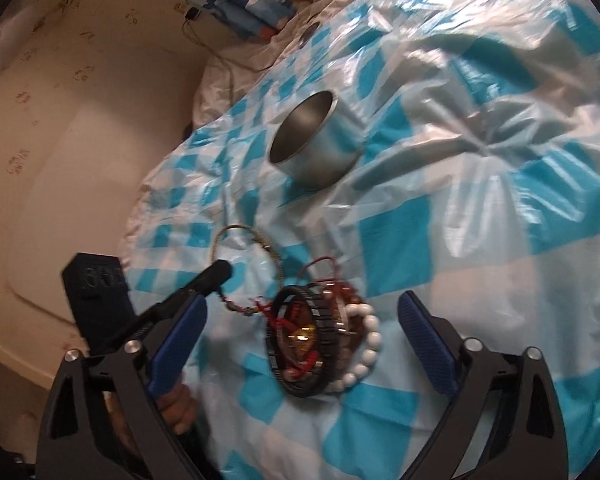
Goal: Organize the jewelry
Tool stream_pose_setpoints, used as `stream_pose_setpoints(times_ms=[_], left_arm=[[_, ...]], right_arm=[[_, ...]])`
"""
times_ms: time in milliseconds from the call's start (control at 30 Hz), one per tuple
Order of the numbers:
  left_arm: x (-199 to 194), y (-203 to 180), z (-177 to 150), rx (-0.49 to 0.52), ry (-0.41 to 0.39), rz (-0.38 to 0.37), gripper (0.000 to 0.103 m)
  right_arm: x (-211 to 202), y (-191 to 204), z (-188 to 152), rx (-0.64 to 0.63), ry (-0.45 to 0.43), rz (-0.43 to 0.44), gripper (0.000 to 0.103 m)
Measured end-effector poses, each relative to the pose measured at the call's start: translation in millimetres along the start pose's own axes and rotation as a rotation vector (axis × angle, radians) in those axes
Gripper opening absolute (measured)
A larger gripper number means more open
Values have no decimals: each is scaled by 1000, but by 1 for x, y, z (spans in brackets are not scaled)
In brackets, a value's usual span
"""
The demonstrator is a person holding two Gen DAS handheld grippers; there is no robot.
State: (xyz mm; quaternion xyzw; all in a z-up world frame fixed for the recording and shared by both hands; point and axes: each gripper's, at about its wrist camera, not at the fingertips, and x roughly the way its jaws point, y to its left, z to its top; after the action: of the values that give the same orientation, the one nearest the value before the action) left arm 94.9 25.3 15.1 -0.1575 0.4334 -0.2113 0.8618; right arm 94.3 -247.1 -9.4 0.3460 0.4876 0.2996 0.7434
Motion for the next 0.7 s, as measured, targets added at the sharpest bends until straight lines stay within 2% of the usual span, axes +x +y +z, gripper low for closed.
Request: stream_pose_setpoints(times_ms=[200, 400, 433, 533, 600, 633, 667, 700], left_arm=[[1, 2, 1, -3, 4, 1, 6], [3, 3, 1, -3, 5, -7, 6], [3, 2, 1, -2, 6, -8, 6], [2, 2, 1, -1, 7, -11, 6], [2, 1, 0, -1, 9, -12, 6], [2, 1, 0, -1, 8, -12, 6], [2, 1, 0, -1, 8, -11, 6], [3, 1, 0, -3, 7, -9, 6]], right_arm=[[33, -4, 29, 16, 140, 62, 72], [46, -18, 34, 57, 197, 49, 62], [46, -20, 34, 61, 205, 29, 56], [48, -25, 34, 71, 214, 15, 46], [54, -27, 33, 74, 219, 16, 34], [57, -29, 33, 85, 218, 27, 20], [59, -29, 32, 86, 218, 24, 11], [60, -27, 31, 75, 210, 26, 8]])
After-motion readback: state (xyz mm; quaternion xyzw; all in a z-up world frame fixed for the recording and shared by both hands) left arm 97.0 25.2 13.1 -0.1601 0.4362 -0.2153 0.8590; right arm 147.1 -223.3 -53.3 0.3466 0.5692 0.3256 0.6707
